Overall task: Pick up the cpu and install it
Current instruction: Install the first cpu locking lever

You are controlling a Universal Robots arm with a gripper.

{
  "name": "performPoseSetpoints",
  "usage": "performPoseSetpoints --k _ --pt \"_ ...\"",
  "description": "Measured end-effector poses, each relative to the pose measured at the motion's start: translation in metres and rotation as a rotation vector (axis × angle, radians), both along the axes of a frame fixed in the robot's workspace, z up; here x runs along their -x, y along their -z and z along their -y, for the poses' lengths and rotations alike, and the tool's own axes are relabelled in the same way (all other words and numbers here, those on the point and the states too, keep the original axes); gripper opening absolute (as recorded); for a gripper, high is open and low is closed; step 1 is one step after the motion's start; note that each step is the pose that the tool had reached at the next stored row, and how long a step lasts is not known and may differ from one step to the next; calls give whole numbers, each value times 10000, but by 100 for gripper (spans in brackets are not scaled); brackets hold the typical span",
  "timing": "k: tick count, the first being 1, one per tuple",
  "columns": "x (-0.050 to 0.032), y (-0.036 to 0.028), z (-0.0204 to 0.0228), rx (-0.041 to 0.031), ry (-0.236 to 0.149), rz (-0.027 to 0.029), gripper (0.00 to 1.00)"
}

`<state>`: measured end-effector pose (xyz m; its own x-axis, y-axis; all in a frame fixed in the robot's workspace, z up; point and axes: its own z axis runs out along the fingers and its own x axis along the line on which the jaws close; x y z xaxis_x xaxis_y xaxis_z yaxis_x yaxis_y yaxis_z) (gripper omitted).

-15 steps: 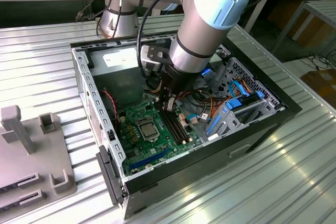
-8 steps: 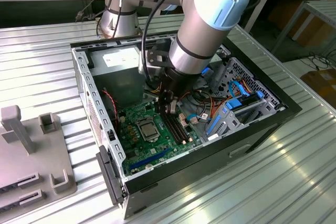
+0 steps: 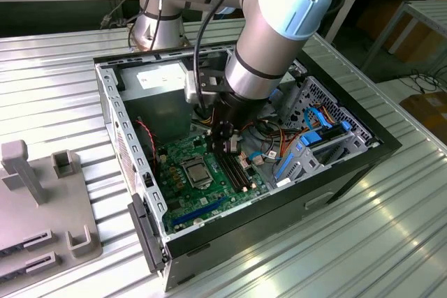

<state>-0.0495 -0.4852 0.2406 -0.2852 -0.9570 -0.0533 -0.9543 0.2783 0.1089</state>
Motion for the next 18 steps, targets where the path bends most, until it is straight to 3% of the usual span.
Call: performPoseSetpoints --k 9,18 --pt "2 5 20 -2 -977 44 11" --pt "41 6 52 51 -1483 171 11"
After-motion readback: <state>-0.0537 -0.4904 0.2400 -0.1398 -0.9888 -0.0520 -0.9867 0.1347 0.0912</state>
